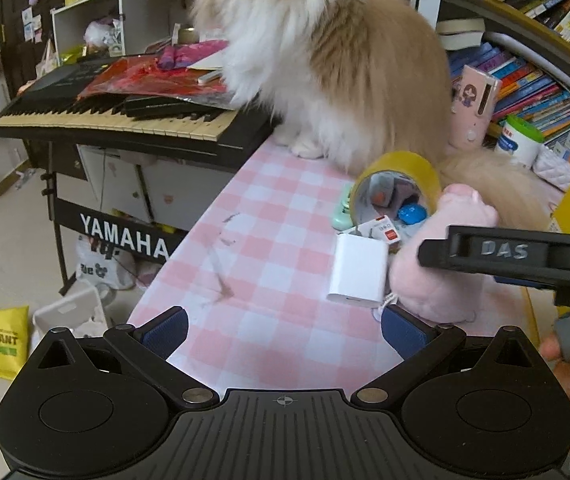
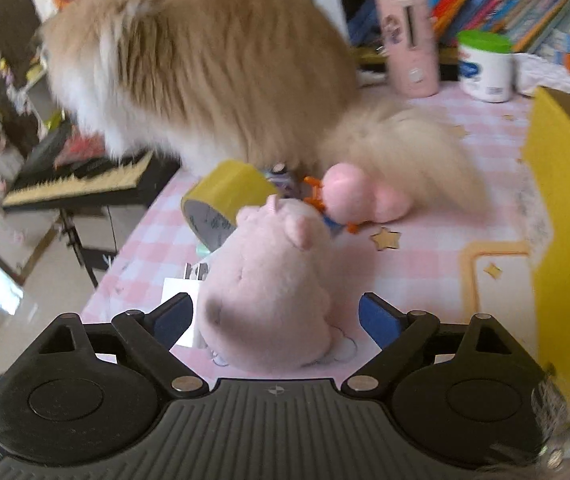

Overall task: Organize objects
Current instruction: 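Grasp the pink plush pig with the right tool while the left tool grasps the white charger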

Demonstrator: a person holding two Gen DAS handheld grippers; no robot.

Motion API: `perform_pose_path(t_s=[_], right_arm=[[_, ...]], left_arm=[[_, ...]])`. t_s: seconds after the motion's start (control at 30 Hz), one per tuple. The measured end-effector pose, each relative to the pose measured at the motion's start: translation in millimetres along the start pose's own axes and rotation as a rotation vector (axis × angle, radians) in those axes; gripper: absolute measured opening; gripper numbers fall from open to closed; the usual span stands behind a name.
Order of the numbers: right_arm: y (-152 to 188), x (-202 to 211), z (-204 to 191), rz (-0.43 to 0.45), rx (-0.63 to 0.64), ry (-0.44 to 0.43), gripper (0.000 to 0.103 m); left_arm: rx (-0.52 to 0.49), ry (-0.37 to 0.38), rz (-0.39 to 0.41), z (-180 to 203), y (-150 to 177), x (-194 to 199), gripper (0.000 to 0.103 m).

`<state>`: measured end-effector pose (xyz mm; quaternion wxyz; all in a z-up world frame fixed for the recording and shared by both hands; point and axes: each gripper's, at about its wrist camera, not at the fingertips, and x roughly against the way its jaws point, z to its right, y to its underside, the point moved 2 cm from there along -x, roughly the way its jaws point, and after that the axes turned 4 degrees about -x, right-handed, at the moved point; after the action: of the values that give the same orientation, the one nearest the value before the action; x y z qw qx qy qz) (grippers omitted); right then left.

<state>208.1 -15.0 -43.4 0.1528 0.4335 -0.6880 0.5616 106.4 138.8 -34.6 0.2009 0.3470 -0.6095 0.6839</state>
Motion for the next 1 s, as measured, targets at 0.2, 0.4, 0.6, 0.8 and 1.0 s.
perform_pose_path(t_s=[0.2,0.4,0.6,0.8,1.0], right_arm=[[-6.3,-24.2,-1.7,-0.037,0.060,-0.069,0.061],[-18.4,23.5,23.9,0.093,0.047,0.009,0.058],[-13.7,46.9,50.4,0.112,0.025,0.115,0.059],[1.5,48.5,59.3,0.063,0.020,0.113,0.059],[9.3,52.9,54.5,0.043,0.028,0.119,0.059]], left_arm=[[-0.039,0.017,-0.012,14.5,-10.8,-14.8,0.103],[-0.087,0.023,-0.016,37.1,-22.0,-36.5,0.100],[-0.114,0.054,-0.056,53.2,-30.2,-65.9,0.085],[-0.165,0.037,-0.090,60.8,-30.1,-90.5,0.050],[-0.106,0.105,-0.093,50.5,-28.2,-76.1,0.041]])
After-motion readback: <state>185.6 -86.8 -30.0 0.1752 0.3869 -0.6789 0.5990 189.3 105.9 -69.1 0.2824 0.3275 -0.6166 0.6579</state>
